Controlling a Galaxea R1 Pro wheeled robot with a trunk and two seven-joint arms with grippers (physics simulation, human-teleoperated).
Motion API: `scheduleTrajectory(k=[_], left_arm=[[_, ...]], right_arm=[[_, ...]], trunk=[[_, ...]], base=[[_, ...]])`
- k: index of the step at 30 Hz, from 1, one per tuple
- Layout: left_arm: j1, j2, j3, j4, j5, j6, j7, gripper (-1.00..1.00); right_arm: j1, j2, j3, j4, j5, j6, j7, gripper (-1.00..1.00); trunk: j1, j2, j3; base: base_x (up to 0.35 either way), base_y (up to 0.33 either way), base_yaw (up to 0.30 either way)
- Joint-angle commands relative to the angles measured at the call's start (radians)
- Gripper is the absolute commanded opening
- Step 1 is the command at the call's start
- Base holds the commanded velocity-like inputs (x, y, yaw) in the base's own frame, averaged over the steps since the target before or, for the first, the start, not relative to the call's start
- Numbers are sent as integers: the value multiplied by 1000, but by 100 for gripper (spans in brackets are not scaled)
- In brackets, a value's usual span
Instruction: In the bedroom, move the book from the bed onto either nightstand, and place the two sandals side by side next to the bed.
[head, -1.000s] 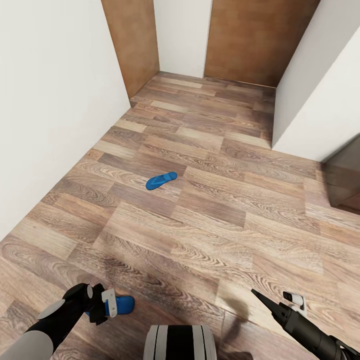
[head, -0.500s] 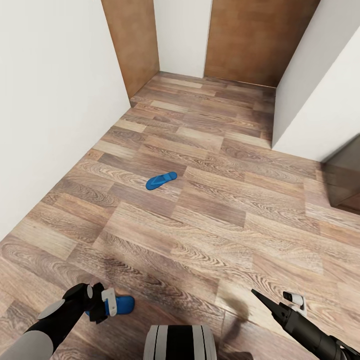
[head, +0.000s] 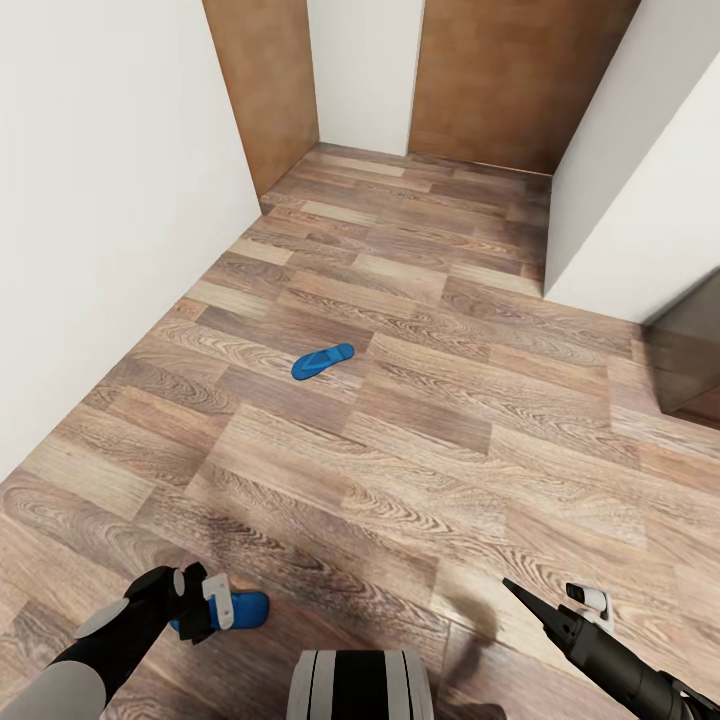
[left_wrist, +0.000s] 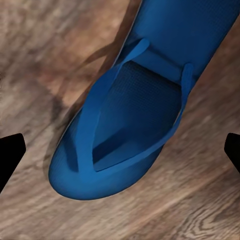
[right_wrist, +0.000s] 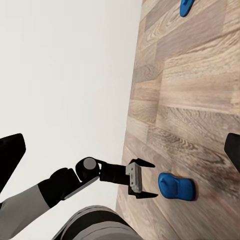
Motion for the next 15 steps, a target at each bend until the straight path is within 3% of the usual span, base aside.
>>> scheduleTrajectory(k=[1, 15], left_arm=[[0, 1, -2, -2, -2, 6, -4, 100], [0, 1, 9, -2, -2, 7, -2, 100]], right_arm=[[0, 0, 0, 0, -3, 10, 2, 100], [0, 0, 0, 0, -3, 10, 2, 100]], trunk=[[0, 0, -1], [0, 0, -1]], base=[[0, 0, 0], [0, 0, 0]])
